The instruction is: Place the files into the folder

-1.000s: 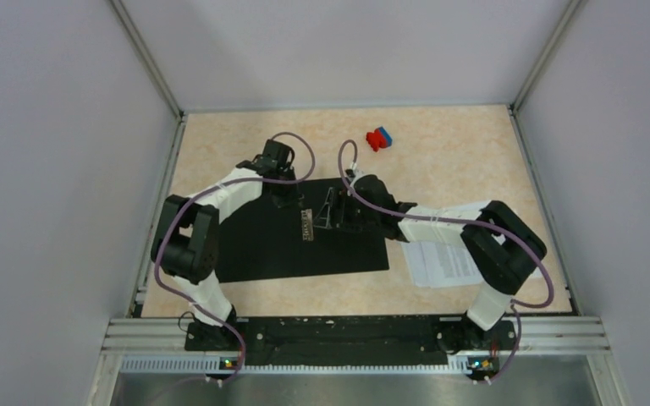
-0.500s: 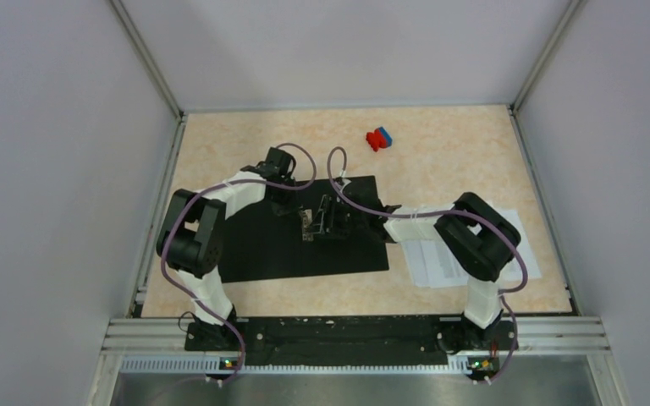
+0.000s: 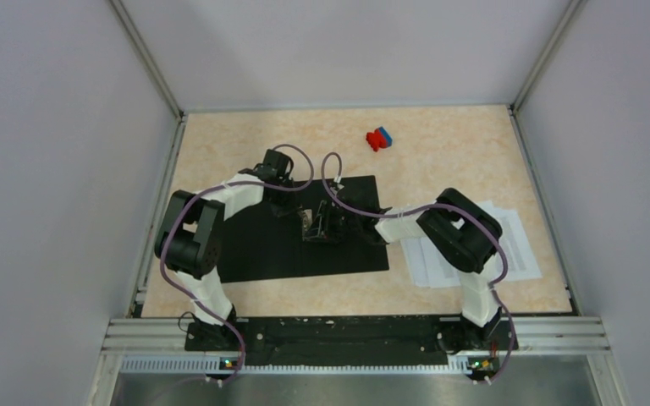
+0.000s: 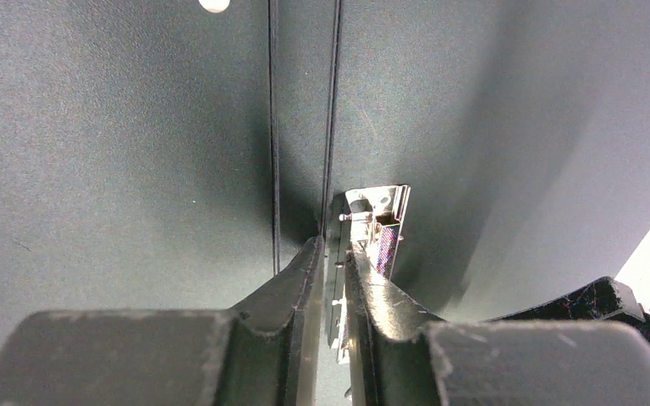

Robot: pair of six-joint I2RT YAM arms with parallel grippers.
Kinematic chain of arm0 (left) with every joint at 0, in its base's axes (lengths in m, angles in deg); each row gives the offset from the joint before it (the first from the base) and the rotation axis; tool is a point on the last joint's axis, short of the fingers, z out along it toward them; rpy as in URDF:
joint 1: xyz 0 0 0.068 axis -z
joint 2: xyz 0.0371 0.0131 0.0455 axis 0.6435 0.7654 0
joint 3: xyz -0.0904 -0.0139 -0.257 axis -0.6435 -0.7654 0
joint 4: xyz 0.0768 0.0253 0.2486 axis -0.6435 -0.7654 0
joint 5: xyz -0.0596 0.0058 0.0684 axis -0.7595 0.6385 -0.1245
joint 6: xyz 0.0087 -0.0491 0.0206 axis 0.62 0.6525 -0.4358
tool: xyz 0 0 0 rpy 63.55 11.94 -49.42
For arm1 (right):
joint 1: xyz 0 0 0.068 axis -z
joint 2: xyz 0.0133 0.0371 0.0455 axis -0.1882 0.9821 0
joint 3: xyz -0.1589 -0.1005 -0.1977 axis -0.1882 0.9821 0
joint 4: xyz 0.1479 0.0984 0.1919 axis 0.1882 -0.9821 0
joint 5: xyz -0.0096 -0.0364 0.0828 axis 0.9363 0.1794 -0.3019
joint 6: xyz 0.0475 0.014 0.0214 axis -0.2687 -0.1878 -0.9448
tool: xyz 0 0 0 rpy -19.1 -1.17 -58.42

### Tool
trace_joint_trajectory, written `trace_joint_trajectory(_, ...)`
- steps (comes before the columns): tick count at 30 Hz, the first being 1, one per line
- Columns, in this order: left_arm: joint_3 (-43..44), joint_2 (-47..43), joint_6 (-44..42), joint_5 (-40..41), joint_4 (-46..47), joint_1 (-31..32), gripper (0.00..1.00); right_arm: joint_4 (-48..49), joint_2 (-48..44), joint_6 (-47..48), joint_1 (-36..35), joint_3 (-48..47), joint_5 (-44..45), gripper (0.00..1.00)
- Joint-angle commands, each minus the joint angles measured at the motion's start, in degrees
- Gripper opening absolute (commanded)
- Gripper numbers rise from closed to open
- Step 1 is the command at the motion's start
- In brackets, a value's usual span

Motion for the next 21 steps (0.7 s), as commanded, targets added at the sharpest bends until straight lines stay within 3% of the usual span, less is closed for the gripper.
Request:
trace_joint_trajectory(1, -2.6, 2.1, 0.8, 1.9, 1.6, 0.3, 0.20, 5.2, 1.9, -2.3, -0.5, -1.5, -0.7, 0.28)
trace_joint_trajectory(8, -3.0, 2.4, 0.8, 1.8, 1.7, 0.4, 0.19, 7.3, 3.4, -4.5, -0.5, -0.4, 0.3, 0.19)
trace_joint_trajectory(16, -2.7, 3.0, 0.8, 1.7, 1.6, 0.4, 0.18, 5.5, 3.5, -4.5, -0.6, 0.4, 3.4, 0.16)
trace_joint_trajectory(21, -2.8, 3.8, 1.1, 2.3, 1.4, 0.4, 0.18, 0.0, 3.8, -3.0, -1.5, -1.1, 6.2, 0.05)
